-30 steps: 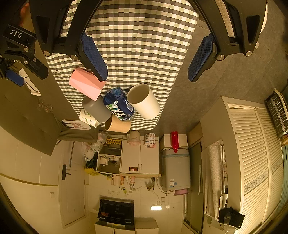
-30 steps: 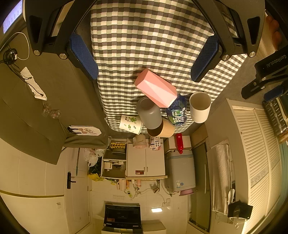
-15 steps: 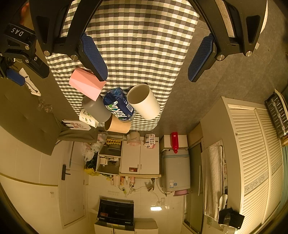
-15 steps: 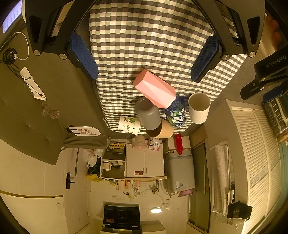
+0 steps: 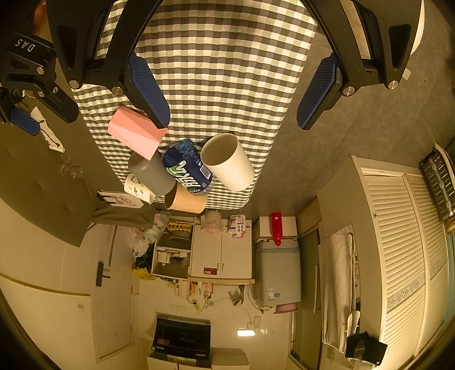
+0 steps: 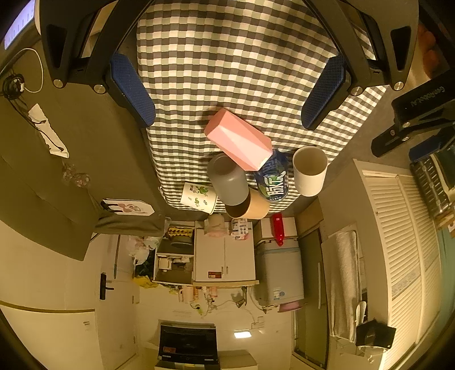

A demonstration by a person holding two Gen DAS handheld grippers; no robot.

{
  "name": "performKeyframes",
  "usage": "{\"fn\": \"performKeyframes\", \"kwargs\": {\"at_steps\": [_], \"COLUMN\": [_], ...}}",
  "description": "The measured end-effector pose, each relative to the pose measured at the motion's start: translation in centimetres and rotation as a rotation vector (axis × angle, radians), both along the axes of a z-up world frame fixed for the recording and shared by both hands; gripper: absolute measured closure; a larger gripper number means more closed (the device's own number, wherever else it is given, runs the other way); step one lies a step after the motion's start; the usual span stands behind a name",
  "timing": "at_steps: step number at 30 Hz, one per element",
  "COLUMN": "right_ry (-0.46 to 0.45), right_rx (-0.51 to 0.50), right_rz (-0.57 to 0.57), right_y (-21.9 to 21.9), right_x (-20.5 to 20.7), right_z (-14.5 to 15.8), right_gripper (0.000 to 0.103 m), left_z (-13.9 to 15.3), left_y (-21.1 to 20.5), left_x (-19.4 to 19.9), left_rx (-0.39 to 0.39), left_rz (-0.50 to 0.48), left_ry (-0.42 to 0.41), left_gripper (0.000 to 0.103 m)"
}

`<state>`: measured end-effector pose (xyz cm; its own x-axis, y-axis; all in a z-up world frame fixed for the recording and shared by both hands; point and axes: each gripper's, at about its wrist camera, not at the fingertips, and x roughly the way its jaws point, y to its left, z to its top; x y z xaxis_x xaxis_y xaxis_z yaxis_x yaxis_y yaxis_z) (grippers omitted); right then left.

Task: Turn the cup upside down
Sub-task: 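Move the right gripper to the grey cup and close on its body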

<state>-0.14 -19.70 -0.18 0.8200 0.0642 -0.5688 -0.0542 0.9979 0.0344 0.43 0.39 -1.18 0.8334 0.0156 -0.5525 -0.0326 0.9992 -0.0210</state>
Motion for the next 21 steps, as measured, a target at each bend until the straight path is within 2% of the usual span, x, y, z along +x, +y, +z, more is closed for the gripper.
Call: {"fn": "performKeyframes", "kwargs": {"at_steps": [5,10,17,21], "right_ry": [0.016,0.060,0.118,0.182], "right_rx": [0.010,0.021,-0.022,-0.041], "right_rz": [0.006,-0.001,0.021,0.063], "right_y": [-0.2,-1.1,-1.8,-1.5], "right_x": [1.0,4.1,12.6,18.3], "right_z": [0.4,0.6,0.6,-0.8], "right_gripper": [0.000,0.000,0.000,0.000], "left_z": [0.1,0.2,-0.3,-1.0], "left_y": [-0.3,-0.4,-0.4,-0.1], "left_x": [1.3,3.8,9.0,11.9], "left_rx": [-0.007,-0.005,0.009,0.007], "left_rz": [-0.002,0.012,0.034,0.052], "left_ry": [0.025,0.055,0.092,0.115], "left_gripper": [0.010,0.010,0.010,0.010]}}
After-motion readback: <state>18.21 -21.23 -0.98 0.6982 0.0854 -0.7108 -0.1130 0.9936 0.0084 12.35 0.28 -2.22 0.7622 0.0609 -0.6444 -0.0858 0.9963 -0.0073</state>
